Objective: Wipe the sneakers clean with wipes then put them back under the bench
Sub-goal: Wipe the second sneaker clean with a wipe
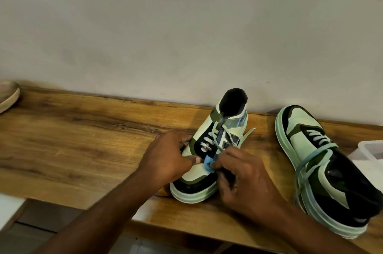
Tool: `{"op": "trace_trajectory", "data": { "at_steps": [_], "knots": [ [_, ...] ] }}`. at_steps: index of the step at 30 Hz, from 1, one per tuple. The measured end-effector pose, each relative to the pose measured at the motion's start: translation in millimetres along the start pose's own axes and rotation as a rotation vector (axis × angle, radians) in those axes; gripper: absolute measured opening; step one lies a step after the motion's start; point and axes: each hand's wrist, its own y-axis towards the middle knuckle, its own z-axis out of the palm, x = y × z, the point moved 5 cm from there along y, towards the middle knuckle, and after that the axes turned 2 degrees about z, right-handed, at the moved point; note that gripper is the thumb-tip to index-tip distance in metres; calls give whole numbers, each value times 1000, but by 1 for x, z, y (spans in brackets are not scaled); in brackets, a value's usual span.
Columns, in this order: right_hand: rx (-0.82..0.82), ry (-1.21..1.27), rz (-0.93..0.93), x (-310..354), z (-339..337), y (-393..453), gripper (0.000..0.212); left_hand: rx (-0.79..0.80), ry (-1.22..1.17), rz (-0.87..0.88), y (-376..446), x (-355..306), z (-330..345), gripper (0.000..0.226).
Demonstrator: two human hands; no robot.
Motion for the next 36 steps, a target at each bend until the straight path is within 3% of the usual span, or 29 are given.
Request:
{"op": "trace_trajectory", "data": {
  "at_steps": [3, 5, 11, 17, 23, 28, 34, 36],
  "knots": [
    [-137, -28, 132, -28, -18, 9, 31, 6, -36, 11, 1, 2, 0, 47],
    [-142, -39, 159, -28, -21, 9, 32, 5, -44, 13, 1, 3, 0, 47],
    [83, 46, -10, 22, 6, -13, 28, 12, -96, 19, 5, 9, 3, 52],
    [-147, -36, 167, -18, -23, 4, 34, 45, -146, 49, 6, 9, 2, 52],
    [61, 3, 15, 24, 7, -12, 29, 18, -129, 72, 4, 5, 1, 55],
    [-165, -62, 167, -22, -26, 7, 29, 13, -117, 105, 3, 2, 0, 55],
    [65, -10, 26, 27, 9, -11, 27, -4, -113, 107, 5, 4, 1, 55],
    [22, -25, 50, 13, 1, -2, 25, 14, -109, 112, 6, 5, 2, 55]
  ]
}}
